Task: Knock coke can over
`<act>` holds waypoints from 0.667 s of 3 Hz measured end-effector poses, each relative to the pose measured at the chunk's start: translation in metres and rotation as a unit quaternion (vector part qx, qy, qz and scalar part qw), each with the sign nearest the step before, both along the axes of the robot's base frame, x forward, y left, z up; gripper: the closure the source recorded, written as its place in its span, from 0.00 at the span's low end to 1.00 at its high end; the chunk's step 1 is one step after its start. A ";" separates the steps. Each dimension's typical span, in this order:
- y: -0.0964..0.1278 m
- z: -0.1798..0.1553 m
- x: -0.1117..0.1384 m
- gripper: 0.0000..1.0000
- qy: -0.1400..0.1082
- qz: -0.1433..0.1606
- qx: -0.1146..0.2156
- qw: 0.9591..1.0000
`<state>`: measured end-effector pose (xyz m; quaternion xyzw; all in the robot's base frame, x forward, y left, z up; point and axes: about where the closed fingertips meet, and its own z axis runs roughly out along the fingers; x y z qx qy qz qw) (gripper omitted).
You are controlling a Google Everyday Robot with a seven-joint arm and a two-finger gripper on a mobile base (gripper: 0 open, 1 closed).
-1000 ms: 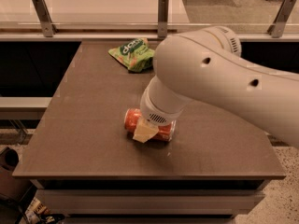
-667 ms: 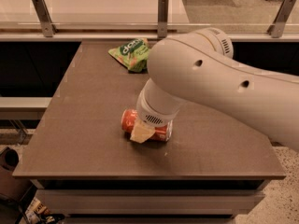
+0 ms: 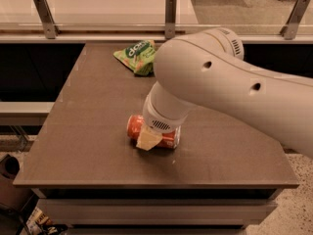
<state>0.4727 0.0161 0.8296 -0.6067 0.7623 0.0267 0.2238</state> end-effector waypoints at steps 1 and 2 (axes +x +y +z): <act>0.001 0.000 0.000 0.37 0.000 0.001 0.000 1.000; 0.001 0.000 -0.001 0.13 0.000 0.002 0.000 1.000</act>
Offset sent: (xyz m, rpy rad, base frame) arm -0.0003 0.0005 0.0000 -0.0004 -0.0002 0.0013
